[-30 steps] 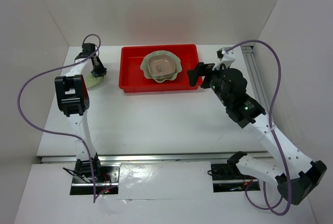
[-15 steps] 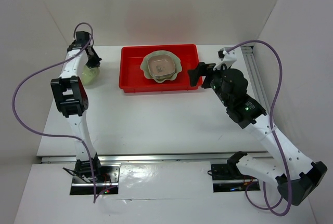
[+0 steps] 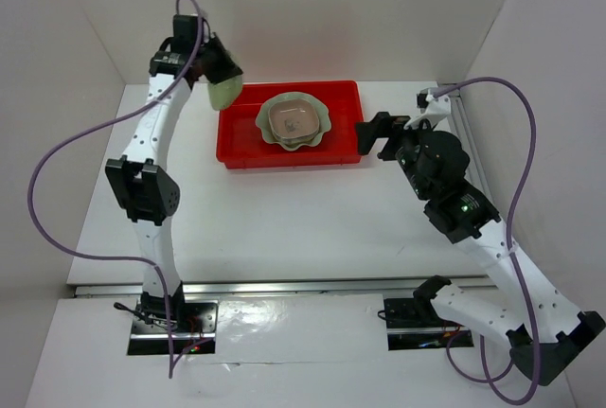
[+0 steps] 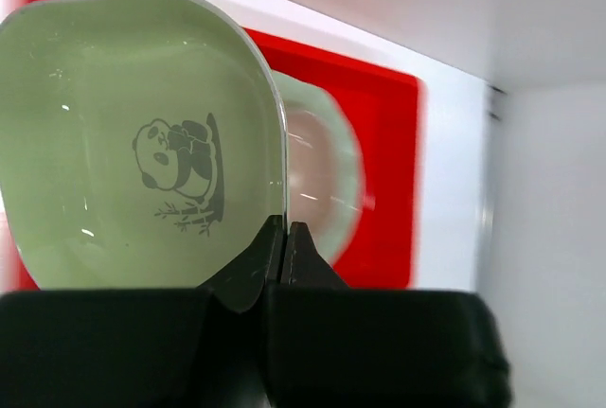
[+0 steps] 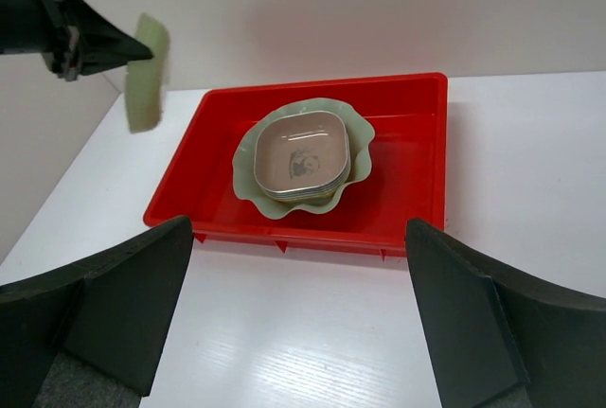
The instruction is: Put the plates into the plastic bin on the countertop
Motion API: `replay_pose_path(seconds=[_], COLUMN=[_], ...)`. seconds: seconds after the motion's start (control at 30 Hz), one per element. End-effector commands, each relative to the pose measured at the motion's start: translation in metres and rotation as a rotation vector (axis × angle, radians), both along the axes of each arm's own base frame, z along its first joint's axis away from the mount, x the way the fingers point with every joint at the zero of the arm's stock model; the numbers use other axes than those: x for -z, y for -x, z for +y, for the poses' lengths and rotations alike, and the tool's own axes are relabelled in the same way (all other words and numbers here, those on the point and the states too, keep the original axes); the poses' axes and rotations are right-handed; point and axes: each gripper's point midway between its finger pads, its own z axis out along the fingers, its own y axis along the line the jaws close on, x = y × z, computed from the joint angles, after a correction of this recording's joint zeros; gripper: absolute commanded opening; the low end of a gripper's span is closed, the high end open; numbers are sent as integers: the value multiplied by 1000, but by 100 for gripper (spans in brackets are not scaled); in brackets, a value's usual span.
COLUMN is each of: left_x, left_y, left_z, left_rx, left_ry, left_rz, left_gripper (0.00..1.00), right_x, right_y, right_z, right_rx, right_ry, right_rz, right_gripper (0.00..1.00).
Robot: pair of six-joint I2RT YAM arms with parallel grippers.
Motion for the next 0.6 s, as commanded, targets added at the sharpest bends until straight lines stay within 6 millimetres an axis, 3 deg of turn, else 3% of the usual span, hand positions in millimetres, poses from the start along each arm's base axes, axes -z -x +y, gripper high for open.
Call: replay_pose_path(seconds=[0.0, 0.1, 0.23, 0.27, 0.4, 0.57], left_x=[-21, -28, -9, -8, 2, 24], left_y=[5, 3, -2, 2, 1, -5], left_z=[-61, -107, -133, -148, -169, -176], left_rx=[105, 188, 229, 255, 261, 259], left_ry=[118, 187, 238, 240, 221, 211], left_rz=[-40, -98, -60, -60, -65, -39], left_gripper=[0, 0, 0, 0, 0, 0], right_x=[-30, -31, -32, -29, -35, -35], right_y=[9, 11, 13, 13, 18, 18], right_z=[-14, -17, -20, -23, -28, -28], right_rx=[39, 48, 57, 69, 80, 80], right_ry=[-34, -43, -44, -30, -42, -42], right_rz=[-63, -61, -62, -57, -74, -74], right_gripper=[100, 100, 100, 100, 100, 100])
